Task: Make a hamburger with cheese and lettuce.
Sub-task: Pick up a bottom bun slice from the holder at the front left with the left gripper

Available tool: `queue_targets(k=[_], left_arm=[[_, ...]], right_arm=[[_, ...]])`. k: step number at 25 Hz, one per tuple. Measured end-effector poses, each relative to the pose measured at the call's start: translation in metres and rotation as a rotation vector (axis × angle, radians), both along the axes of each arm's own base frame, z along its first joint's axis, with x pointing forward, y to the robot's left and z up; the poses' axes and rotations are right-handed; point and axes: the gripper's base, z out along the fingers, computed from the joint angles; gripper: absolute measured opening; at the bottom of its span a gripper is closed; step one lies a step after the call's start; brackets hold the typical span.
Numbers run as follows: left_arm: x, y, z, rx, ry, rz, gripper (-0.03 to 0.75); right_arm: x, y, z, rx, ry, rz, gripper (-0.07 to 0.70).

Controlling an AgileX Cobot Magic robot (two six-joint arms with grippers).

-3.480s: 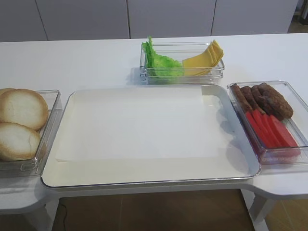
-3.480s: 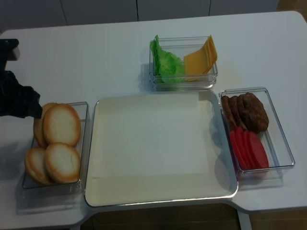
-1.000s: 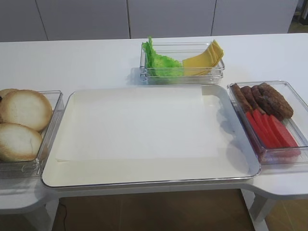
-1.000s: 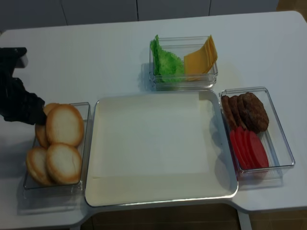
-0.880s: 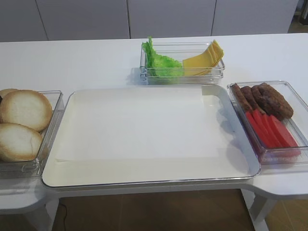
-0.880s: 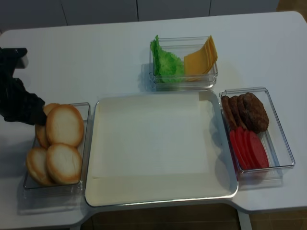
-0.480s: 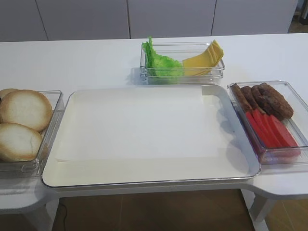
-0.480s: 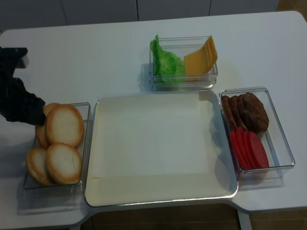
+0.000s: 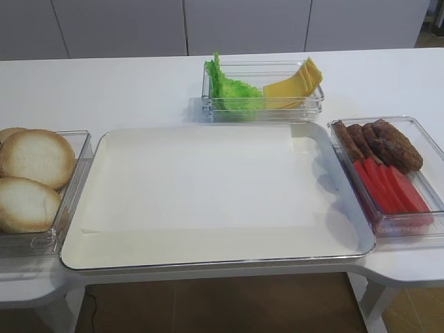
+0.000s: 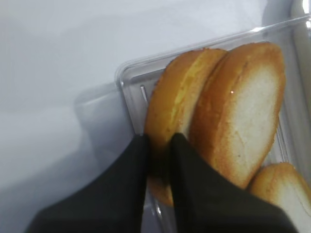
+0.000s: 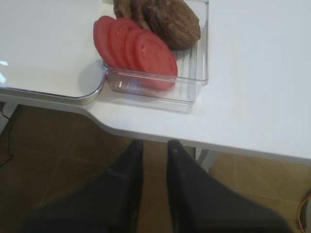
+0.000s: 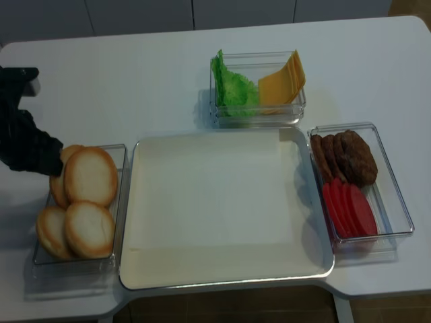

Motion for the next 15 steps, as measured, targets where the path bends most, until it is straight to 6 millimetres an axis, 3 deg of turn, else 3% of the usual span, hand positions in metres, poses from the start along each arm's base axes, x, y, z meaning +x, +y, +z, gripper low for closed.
queue_targets(k=[15], left_arm=[[0.008,0.002,0.032,0.024,-0.058,-0.014,0.090]], right_arm=[[0.000,0.000,0.000,0.000,0.000,0.000,0.135]])
